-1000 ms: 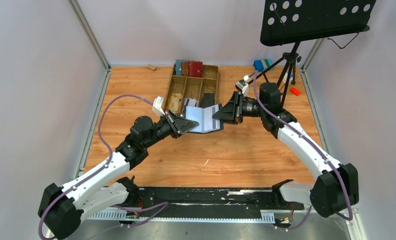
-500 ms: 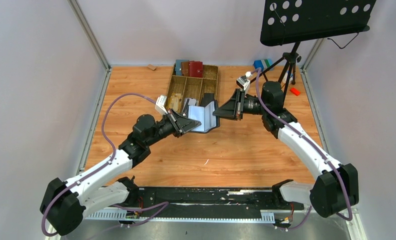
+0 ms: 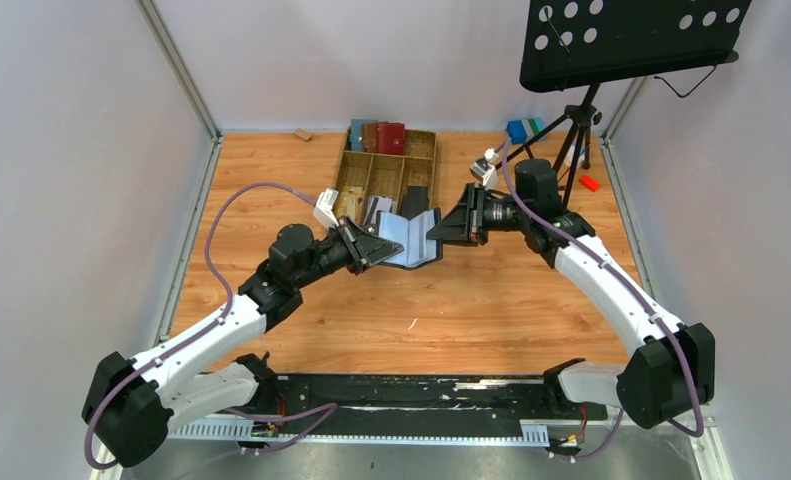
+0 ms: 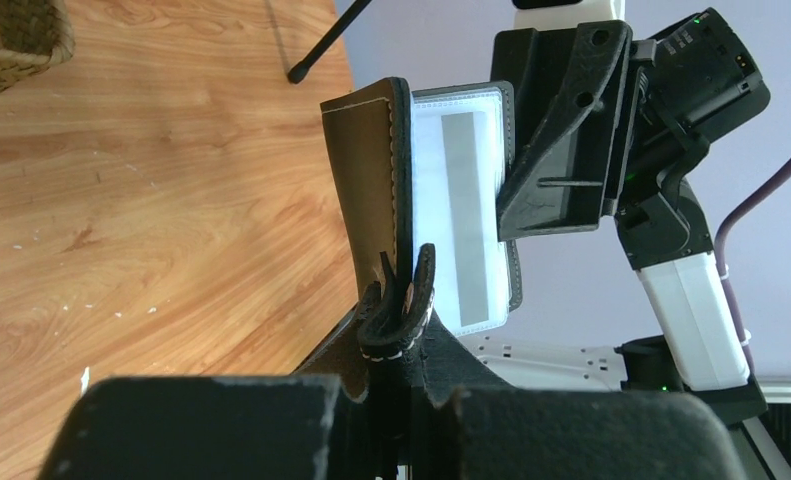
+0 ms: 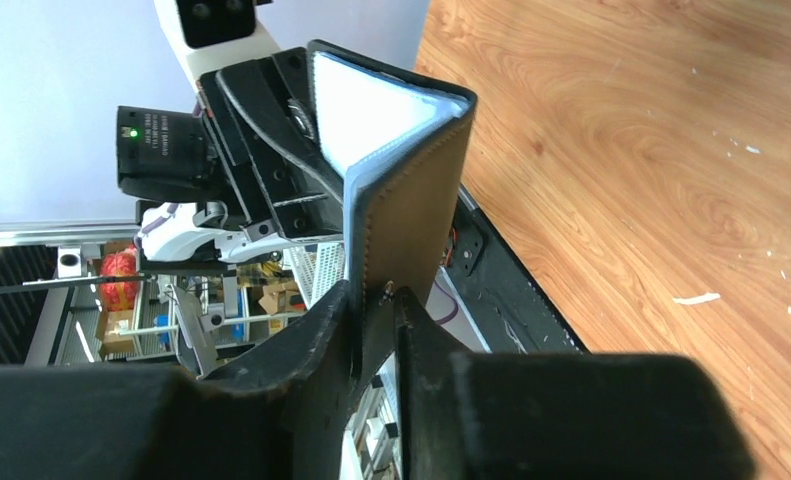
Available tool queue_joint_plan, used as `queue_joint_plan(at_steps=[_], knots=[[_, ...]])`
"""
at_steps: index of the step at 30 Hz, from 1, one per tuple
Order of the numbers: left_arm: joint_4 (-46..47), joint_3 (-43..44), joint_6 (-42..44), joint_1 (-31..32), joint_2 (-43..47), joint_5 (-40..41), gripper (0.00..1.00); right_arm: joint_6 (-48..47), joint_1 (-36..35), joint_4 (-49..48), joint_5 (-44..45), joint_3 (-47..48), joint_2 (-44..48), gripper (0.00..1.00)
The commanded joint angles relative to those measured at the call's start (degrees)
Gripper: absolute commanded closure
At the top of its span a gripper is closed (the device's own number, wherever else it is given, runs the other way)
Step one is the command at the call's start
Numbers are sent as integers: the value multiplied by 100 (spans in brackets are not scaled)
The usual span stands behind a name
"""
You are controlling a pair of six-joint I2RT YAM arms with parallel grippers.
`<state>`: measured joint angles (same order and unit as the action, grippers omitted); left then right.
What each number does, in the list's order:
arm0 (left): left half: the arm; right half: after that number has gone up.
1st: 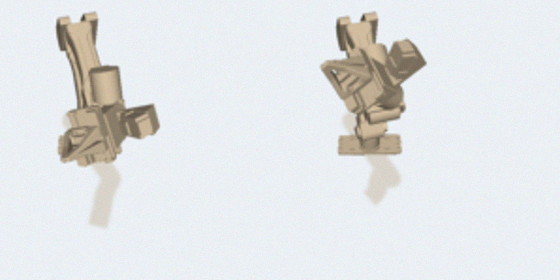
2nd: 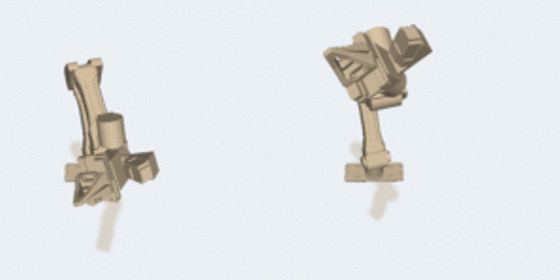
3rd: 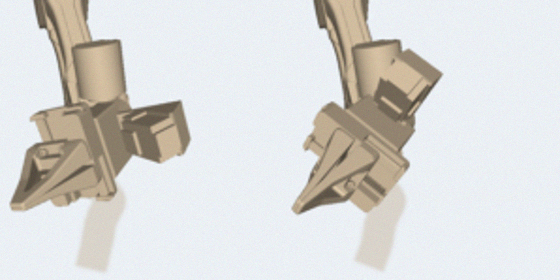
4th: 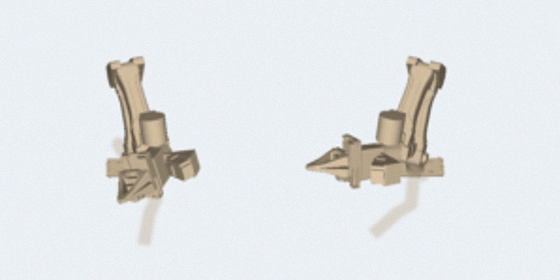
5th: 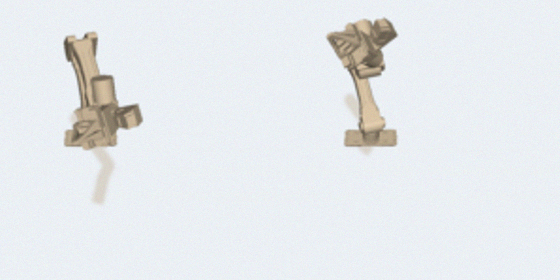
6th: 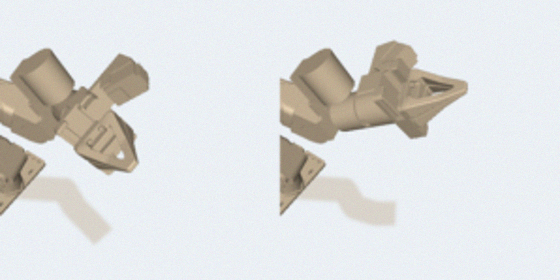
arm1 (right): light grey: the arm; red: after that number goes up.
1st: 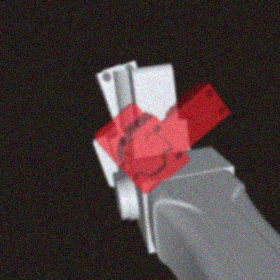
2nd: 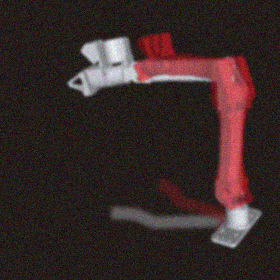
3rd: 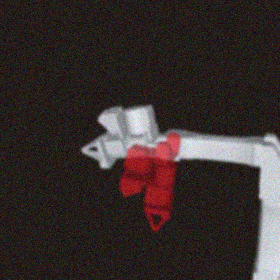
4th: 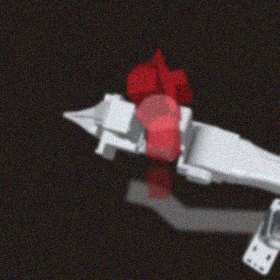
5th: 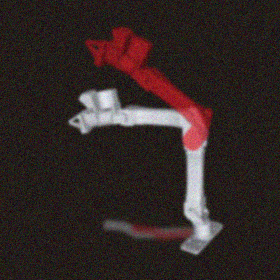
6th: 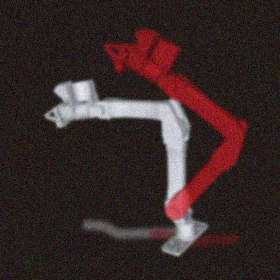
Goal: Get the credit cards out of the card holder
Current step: Remove the credit card from the card holder.
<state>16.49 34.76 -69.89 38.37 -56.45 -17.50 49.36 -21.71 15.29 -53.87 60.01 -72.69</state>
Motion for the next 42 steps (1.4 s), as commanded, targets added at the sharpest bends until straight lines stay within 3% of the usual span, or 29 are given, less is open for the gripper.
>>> queue_joint_plan(at_steps=[1,3,13,16,19,20,23,28,36,42], knots=[[249,378,143,-14,63,-70,100,-243,-67,225,45,105,-12,85],[289,359,113,-2,57,-83,100,4,-86,-257,-45,-13,67,91],[475,303,17,130,-99,-122,100,436,-255,-1166,-217,-43,88,100],[474,323,19,170,-112,-96,100,208,-270,-734,-138,61,27,100],[341,378,107,174,-84,-67,100,-436,-269,442,209,346,-97,100],[199,417,162,178,-66,-43,100,-692,-272,866,379,447,-142,98],[-7,470,268,180,1,13,100,-856,-261,1296,529,486,-227,71],[-30,444,264,180,45,45,100,-692,-259,1034,522,445,-139,56],[-167,418,285,182,175,133,100,-547,-256,664,536,355,119,41],[-34,387,166,176,246,200,100,-313,-257,195,447,263,283,45]])
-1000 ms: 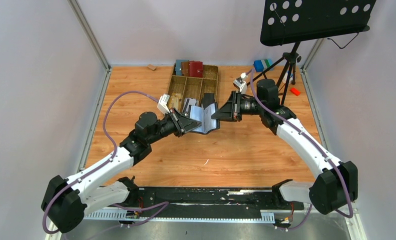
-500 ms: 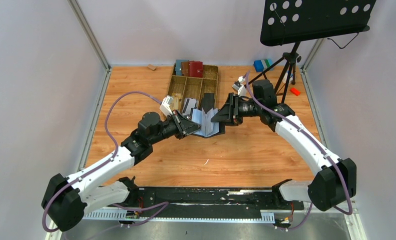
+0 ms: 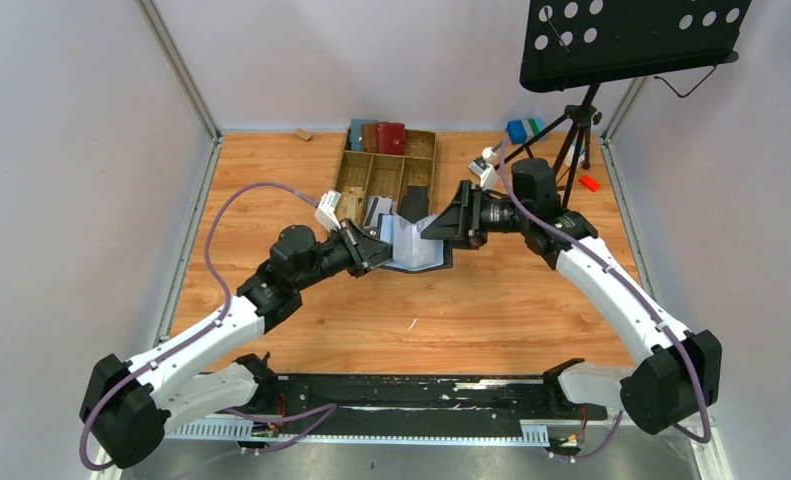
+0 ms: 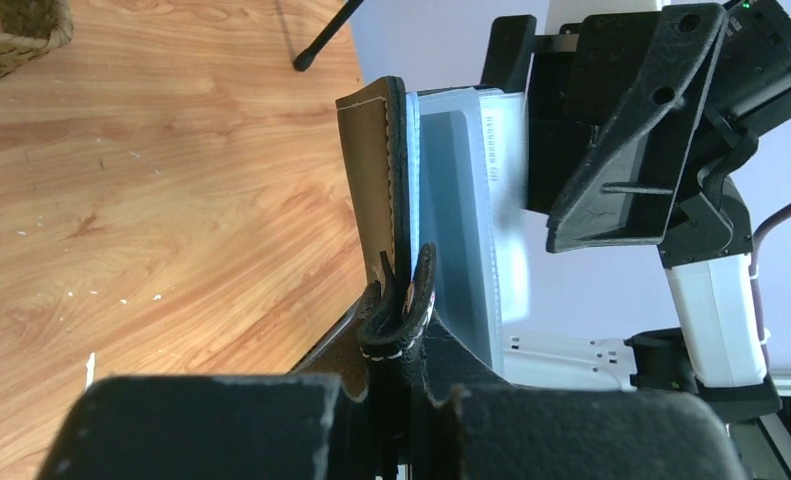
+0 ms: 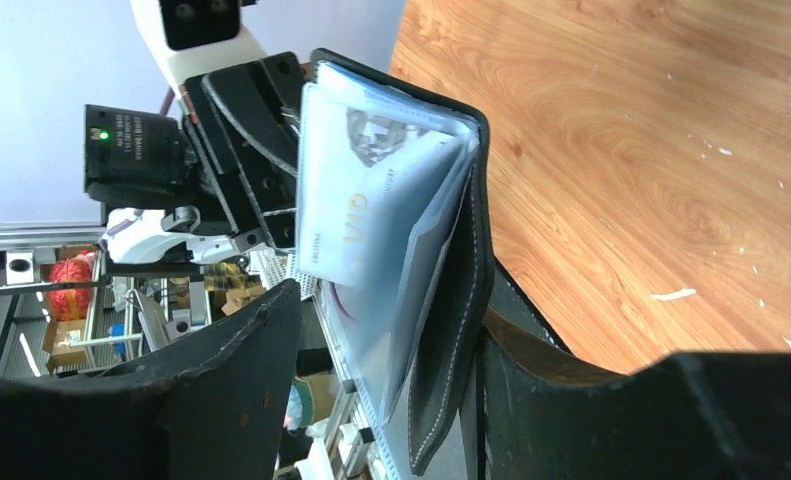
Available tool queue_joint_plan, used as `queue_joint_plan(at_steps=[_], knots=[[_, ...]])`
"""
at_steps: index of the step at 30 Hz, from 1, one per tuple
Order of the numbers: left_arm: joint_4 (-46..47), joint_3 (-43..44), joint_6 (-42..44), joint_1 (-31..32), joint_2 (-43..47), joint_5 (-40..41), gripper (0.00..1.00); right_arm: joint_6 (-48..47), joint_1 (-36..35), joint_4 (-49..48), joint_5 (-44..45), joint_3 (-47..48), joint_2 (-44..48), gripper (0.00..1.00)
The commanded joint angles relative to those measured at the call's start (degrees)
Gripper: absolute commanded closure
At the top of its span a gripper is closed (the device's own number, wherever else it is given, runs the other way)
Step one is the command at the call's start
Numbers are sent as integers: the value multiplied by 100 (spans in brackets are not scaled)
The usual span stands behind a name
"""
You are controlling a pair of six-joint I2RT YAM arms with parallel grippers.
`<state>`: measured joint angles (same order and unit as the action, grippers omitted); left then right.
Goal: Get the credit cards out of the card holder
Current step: Remove the credit card from the card holder.
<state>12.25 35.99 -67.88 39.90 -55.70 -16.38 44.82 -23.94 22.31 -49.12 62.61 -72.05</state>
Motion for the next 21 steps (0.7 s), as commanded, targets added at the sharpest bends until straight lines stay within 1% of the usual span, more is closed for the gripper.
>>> queue_joint_plan(at_steps=[1,6,8,10,11,14,15,16,18,19,21], knots=[[424,235,-71,26,197,117,100,135,-28,-473,-21,13,222,45],[1009,-165,-531,16,379,268,100,109,39,-264,43,10,255,62],[1016,-220,-575,9,450,305,100,119,82,-257,30,-32,289,64],[1039,-266,-633,9,497,334,100,163,94,-339,-29,-82,289,64],[1116,-285,-694,9,506,344,100,206,92,-380,-69,-108,281,66],[1352,-376,-865,9,495,323,100,319,92,-516,-140,-160,283,91],[1358,-376,-875,1,497,301,98,336,98,-543,-146,-165,293,96],[1370,-395,-865,5,517,292,87,356,100,-570,-150,-162,309,100],[1321,-439,-836,-22,641,336,66,376,140,-598,-186,-145,329,100],[1300,-506,-852,-45,723,401,58,390,164,-629,-212,-137,343,100],[1352,-672,-943,-109,934,531,50,413,186,-688,-248,-129,376,100]])
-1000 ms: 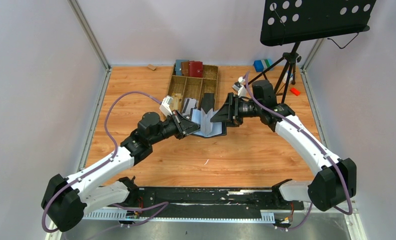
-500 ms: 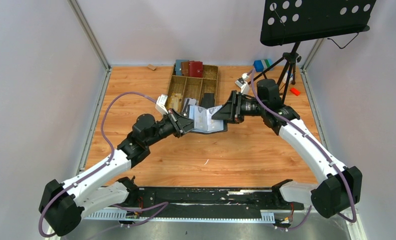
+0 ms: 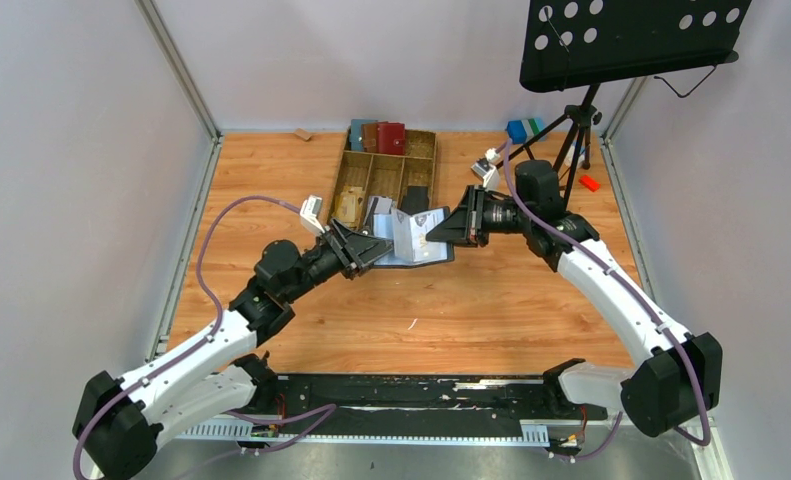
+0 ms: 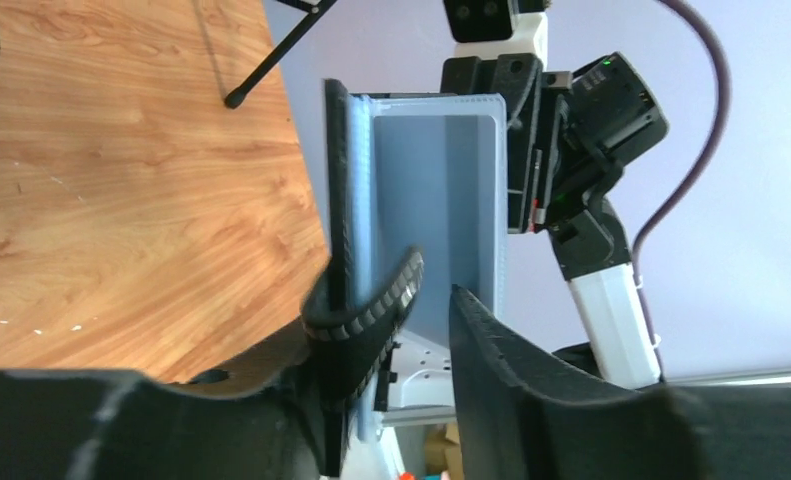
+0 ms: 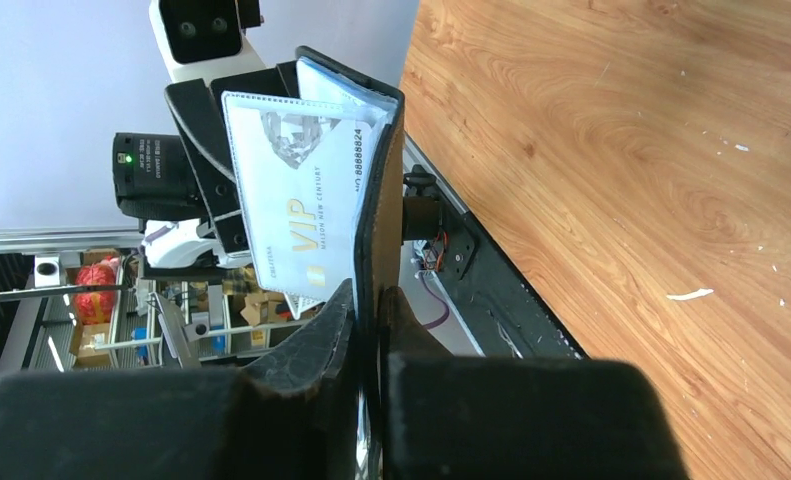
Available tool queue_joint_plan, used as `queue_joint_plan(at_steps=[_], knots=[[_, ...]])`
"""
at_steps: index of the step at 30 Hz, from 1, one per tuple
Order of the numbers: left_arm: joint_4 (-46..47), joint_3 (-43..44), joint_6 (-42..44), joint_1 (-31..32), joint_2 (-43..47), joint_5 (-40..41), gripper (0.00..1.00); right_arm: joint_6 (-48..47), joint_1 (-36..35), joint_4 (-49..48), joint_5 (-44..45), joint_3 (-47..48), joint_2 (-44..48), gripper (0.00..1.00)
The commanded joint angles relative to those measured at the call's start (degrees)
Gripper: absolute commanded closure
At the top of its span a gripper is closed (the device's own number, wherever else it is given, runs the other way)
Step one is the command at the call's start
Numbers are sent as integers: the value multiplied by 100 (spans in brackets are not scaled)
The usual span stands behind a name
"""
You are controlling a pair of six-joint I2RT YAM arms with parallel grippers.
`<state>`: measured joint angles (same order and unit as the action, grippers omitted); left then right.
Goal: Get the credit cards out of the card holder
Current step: Remove the credit card from the card holder.
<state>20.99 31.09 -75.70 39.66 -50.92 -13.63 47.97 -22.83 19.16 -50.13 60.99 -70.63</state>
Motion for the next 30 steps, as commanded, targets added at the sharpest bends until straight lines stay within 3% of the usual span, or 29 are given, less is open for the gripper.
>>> queue_joint_plan(at_steps=[1,5,10,12,18,20,21,22,24,30], knots=[[524,-271,-224,-123,554,304,46,130,77,-430,-184,15,253,100],[661,-476,-302,-235,787,333,29,302,84,-766,-341,-9,308,100],[696,-389,-265,-246,670,210,27,456,78,-1043,-464,-11,330,100],[708,-332,-253,-242,583,167,35,506,77,-1119,-494,-63,341,100],[667,-190,-193,-247,372,38,80,477,82,-1094,-486,-110,395,99],[598,-156,-151,-255,357,36,94,191,101,-555,-323,38,382,84],[531,-130,-123,-264,362,40,100,-293,123,76,-65,229,350,71],[476,-104,-79,-267,365,36,100,-682,147,738,318,492,307,56],[364,-35,-7,-271,365,27,100,-1276,183,1716,1076,1052,227,45],[-169,222,283,-268,337,12,100,-1623,187,1978,1713,1624,427,45]])
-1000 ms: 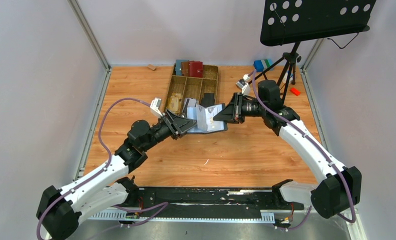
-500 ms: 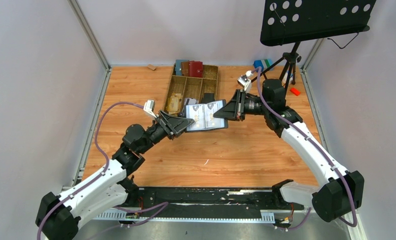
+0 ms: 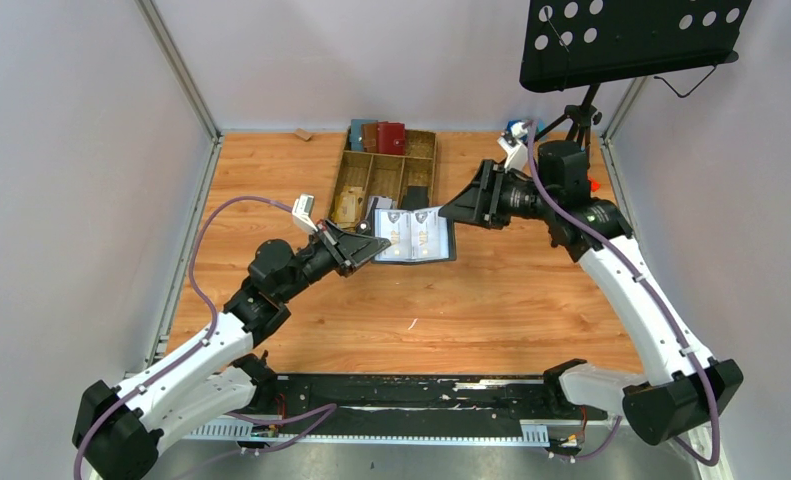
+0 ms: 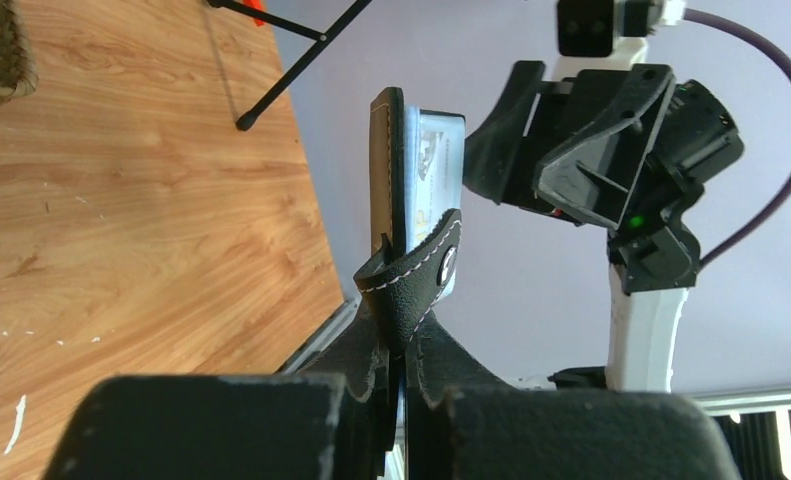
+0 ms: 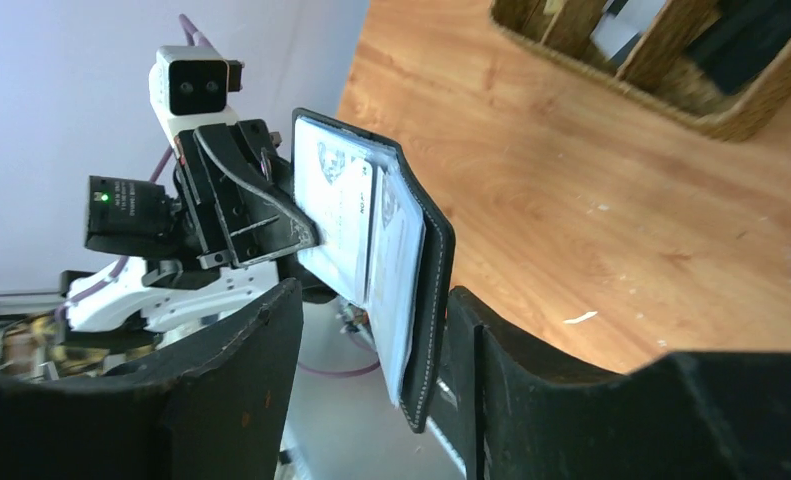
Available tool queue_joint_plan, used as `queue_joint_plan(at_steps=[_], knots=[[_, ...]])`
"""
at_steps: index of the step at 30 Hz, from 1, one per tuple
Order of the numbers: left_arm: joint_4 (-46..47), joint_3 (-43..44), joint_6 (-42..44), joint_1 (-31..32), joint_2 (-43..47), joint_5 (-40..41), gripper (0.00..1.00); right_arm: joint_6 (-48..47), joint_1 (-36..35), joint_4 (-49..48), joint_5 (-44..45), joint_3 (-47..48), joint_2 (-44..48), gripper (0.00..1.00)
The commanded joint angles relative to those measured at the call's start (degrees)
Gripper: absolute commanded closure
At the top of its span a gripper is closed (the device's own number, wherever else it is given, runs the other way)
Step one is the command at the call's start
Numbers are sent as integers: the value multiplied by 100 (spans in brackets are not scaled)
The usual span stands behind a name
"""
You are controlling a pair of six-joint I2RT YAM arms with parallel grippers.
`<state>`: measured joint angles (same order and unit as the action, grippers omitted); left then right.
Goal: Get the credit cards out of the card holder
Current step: Remove the credit card from the card holder.
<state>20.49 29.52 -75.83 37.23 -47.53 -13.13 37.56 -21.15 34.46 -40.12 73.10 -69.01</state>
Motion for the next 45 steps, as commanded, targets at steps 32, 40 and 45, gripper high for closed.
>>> queue_joint_plan(at_steps=[32,40,45], knots=[[1339,632,-481,-32,-755,-462,100,770,-390,-1637,-853,-780,-211,60],[1757,451,-768,-27,-691,-432,100,1161,-369,-2201,-1133,-956,-238,63],[2124,297,-948,-31,-743,-503,100,1617,-368,-2948,-1316,-1082,-215,69]])
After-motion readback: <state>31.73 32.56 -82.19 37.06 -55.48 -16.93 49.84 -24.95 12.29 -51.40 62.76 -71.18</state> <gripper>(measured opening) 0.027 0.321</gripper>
